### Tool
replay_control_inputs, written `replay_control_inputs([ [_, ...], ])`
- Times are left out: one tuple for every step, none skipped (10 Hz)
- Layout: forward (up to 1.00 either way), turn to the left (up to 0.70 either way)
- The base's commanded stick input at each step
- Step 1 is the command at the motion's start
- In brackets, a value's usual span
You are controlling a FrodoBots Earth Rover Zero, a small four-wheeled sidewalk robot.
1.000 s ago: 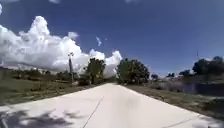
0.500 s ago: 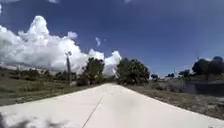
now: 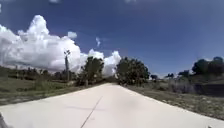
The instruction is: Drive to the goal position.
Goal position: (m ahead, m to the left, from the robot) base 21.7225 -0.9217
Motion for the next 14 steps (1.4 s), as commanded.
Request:
replay_control_inputs([
  [0.85, 0.0],
  [0.85, 0.0],
  [0.85, 0.0],
  [0.85, 0.0],
  [0.85, 0.0],
  [0.85, 0.0],
  [0.85, 0.0],
  [0.85, 0.0],
  [0.85, 0.0],
  [0.85, 0.0],
  [0.85, 0.0],
  [0.85, 0.0],
  [0.85, 0.0],
  [0.85, 0.0],
])
